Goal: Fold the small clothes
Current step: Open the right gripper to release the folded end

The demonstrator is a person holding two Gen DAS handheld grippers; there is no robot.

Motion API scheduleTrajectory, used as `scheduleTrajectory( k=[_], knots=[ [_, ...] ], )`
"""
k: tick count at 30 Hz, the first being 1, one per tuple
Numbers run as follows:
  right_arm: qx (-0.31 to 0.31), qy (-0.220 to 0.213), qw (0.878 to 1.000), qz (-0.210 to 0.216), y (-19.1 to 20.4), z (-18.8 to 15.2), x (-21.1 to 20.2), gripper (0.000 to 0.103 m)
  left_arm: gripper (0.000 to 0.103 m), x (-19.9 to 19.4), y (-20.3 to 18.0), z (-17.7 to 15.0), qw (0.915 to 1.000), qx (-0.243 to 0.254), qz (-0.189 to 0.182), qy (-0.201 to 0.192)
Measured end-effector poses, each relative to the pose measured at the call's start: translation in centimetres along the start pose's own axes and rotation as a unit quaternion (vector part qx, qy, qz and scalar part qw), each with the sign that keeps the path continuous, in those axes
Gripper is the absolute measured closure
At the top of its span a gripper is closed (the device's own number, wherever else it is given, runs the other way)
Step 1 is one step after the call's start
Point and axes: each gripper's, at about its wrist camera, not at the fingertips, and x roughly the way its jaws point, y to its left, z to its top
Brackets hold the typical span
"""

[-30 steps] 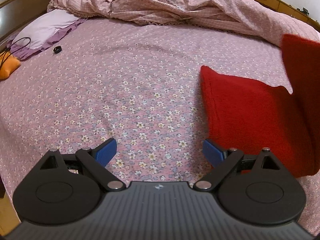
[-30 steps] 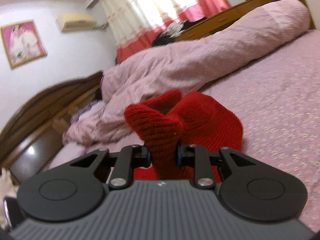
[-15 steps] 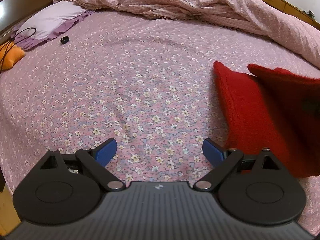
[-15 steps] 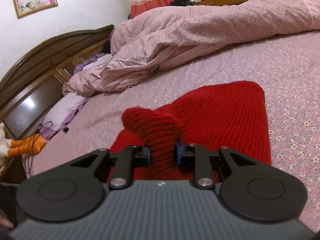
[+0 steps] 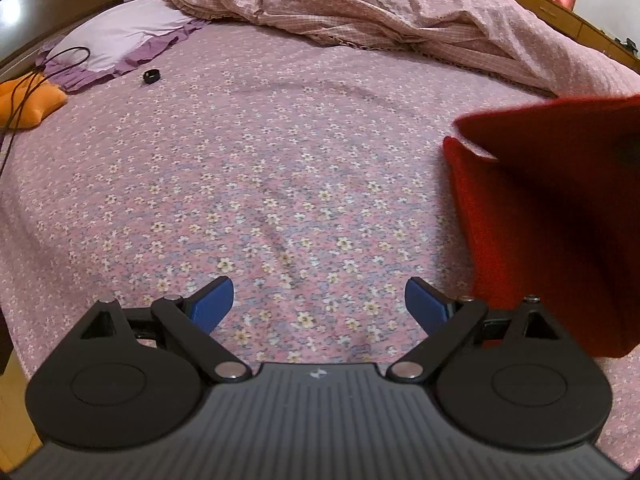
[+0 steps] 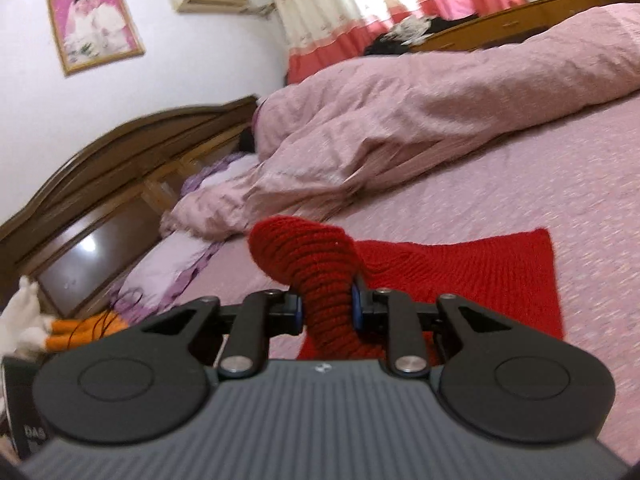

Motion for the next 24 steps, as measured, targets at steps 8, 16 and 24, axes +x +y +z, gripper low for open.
scheduleTrajectory(
  k=[8,16,24],
  knots=[
    [-0.047,0.077,0.996,0.014,1.5,-4.8,2.5,0.078,0.008,0.0,1.4,-0.4,0.9999,-0.012,0.009,0.003],
    [-0.038,0.082,0.996,0.014,1.8,-4.4,1.6,0.064,0.008,-1.0,1.4,-0.3,0.9999,-0.009,0.008,-0.007],
    [0.001,0.083,0.995,0.056,1.9,-4.2,-1.7,0.045,0.008,-2.8,0.3,0.6,0.9996,0.008,0.005,-0.028]
  ],
)
